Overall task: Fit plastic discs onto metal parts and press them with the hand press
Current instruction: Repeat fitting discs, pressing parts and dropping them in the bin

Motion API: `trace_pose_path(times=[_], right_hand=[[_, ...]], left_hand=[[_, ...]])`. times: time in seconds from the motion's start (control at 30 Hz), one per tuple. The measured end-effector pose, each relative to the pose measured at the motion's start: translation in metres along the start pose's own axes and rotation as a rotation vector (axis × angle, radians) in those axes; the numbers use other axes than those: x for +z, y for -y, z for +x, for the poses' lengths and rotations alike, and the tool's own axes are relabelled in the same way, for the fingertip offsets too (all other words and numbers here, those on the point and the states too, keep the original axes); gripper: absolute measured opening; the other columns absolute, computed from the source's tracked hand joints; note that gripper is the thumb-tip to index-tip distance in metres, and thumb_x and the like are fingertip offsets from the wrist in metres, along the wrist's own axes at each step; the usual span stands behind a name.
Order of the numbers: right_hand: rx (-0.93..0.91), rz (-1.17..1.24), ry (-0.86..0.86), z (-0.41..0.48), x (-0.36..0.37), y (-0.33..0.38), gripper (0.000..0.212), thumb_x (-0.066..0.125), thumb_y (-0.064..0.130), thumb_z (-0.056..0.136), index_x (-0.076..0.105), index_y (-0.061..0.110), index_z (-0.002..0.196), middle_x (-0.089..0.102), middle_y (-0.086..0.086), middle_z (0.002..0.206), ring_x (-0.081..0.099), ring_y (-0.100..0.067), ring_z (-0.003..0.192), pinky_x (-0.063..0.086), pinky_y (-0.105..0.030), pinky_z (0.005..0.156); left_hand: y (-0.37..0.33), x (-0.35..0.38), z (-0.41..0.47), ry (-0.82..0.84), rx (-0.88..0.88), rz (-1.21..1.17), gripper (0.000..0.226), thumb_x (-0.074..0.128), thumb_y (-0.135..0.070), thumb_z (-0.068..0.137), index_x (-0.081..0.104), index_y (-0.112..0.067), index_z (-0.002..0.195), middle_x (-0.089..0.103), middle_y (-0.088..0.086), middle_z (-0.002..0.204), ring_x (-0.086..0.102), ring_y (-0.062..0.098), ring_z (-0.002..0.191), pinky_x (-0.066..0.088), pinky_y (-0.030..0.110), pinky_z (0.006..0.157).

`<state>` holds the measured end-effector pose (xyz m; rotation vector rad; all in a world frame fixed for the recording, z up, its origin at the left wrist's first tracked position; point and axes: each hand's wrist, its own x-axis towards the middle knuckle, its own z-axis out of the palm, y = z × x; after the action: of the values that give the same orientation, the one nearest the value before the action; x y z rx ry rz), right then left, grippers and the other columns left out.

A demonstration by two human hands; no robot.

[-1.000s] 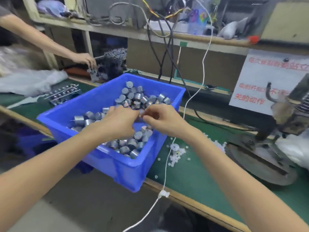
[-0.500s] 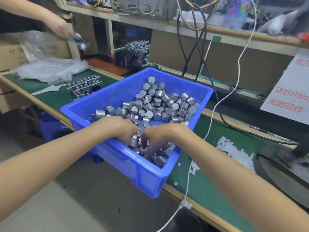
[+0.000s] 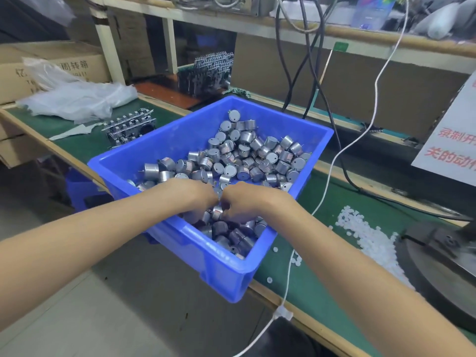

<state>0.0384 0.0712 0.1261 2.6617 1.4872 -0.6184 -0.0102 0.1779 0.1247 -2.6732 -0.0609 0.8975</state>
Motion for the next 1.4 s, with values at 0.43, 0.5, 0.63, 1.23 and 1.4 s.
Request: trace_pose_path(times=[0.43, 0.5, 0.63, 1.23, 1.4], right_hand=[[-0.179, 1.142, -0.563, -0.107, -0.026, -0.072, 0.025, 0.061, 0.03, 0.089, 0.053, 0.011, 0.102, 0.068, 0.003, 0.074, 0.062, -0.015, 0.061, 0.045, -0.024, 0.054], [-0.193, 1.213, -0.563, -0.132, -0.012, -0.095, 0.026, 0.065, 0.034, 0.085, 0.061, 0.012, 0.098, 0.066, 0.005, 0.071, 0.058, -0.013, 0.061, 0.043, -0.022, 0.056], [0.044, 1.29, -0.641, -0.165, 0.043, -0.136, 0.017, 0.059, 0.025, 0.091, 0.07, 0.012, 0.092, 0.068, -0.001, 0.075, 0.061, -0.016, 0.064, 0.045, -0.021, 0.055], [0.32, 1.417, -0.533, -0.153, 0.133, -0.142, 0.014, 0.053, 0.011, 0.095, 0.066, 0.013, 0.09, 0.069, 0.003, 0.073, 0.064, -0.013, 0.06, 0.043, -0.019, 0.051], [0.315, 1.424, -0.527, -0.152, 0.134, -0.145, 0.013, 0.054, 0.012, 0.094, 0.067, 0.012, 0.091, 0.069, 0.001, 0.075, 0.064, -0.015, 0.061, 0.043, -0.019, 0.051]], left_hand=[[-0.063, -0.087, -0.067, -0.884, 0.171, -0.501, 0.027, 0.05, -0.006, 0.086, 0.037, -0.015, 0.108, 0.05, 0.006, 0.093, 0.049, 0.03, 0.086, 0.043, 0.041, 0.065], [-0.106, -0.09, -0.07, -0.979, 0.203, -0.512, 0.034, 0.053, -0.001, 0.084, 0.027, -0.018, 0.098, 0.041, 0.001, 0.095, 0.045, 0.028, 0.08, 0.032, 0.036, 0.061], [-0.164, -0.063, -0.062, -0.882, 0.095, -0.477, 0.049, 0.06, 0.003, 0.077, 0.019, -0.02, 0.091, 0.026, 0.001, 0.092, 0.042, 0.021, 0.063, 0.019, 0.029, 0.048], [-0.219, 0.035, 0.018, -0.391, -0.08, -0.767, 0.078, 0.036, -0.041, 0.098, -0.011, -0.001, 0.146, -0.018, 0.023, 0.152, -0.016, 0.034, 0.142, -0.007, 0.039, 0.114], [-0.229, 0.046, 0.029, -0.492, -0.115, -0.765, 0.072, 0.027, -0.042, 0.098, -0.009, -0.002, 0.147, -0.016, 0.027, 0.152, -0.015, 0.036, 0.142, -0.01, 0.04, 0.114]])
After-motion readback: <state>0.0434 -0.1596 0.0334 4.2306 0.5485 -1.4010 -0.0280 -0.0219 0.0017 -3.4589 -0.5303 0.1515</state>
